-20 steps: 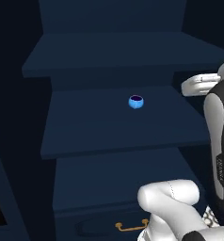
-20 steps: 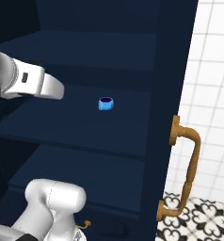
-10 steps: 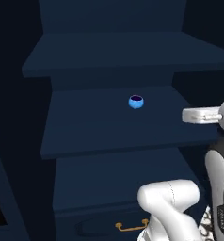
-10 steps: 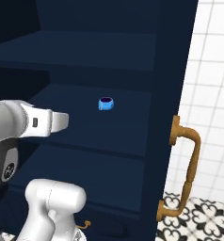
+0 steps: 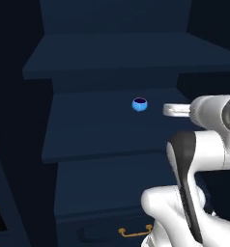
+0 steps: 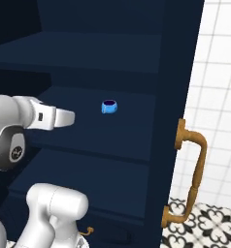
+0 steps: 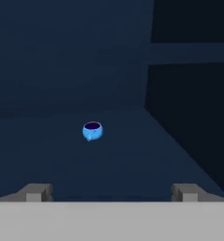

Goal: Gather all objects into one cabinet and sort the glasses and bowls to opposite sides.

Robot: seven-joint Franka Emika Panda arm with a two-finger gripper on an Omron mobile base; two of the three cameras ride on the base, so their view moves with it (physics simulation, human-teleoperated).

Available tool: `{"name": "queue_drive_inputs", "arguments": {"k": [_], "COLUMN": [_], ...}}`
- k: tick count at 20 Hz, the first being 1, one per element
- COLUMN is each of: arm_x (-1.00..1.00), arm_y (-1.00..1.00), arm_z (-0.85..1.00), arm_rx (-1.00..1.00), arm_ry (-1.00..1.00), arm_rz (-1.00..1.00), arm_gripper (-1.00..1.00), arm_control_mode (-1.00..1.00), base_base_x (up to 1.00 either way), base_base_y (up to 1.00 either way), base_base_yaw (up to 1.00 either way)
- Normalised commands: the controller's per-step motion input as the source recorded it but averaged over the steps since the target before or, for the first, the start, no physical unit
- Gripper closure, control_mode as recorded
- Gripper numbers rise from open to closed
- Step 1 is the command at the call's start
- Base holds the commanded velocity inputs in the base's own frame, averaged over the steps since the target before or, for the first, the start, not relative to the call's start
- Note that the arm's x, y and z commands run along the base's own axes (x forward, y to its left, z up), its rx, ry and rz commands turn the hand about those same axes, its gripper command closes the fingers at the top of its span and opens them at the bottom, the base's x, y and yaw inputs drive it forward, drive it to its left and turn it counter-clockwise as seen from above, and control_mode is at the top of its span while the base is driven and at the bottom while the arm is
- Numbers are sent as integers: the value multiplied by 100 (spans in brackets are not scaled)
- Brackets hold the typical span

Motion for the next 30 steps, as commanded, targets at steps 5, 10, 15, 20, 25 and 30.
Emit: {"name": "queue_drive_inputs", "arguments": {"k": [5, 10, 15, 20, 25, 30], "arm_x": [70, 40, 39, 57, 41, 68], "arm_y": [13, 10, 0, 0, 12, 27], "arm_z": [-34, -61, -41, -35, -9, -1], "arm_rx": [-1, 0, 6, 7, 4, -4], "arm_ry": [22, 10, 2, 0, 2, 4], "arm_rz": [-14, 3, 2, 4, 4, -14], "arm_gripper": [-100, -100, -100, -100, -100, -100], "arm_control_mode": [-100, -100, -100, -100, -100, -100], "base_base_x": [0, 0, 0, 0, 0, 0], "base_base_y": [0, 0, 0, 0, 0, 0], "base_base_yaw": [0, 0, 0, 0, 0, 0]}}
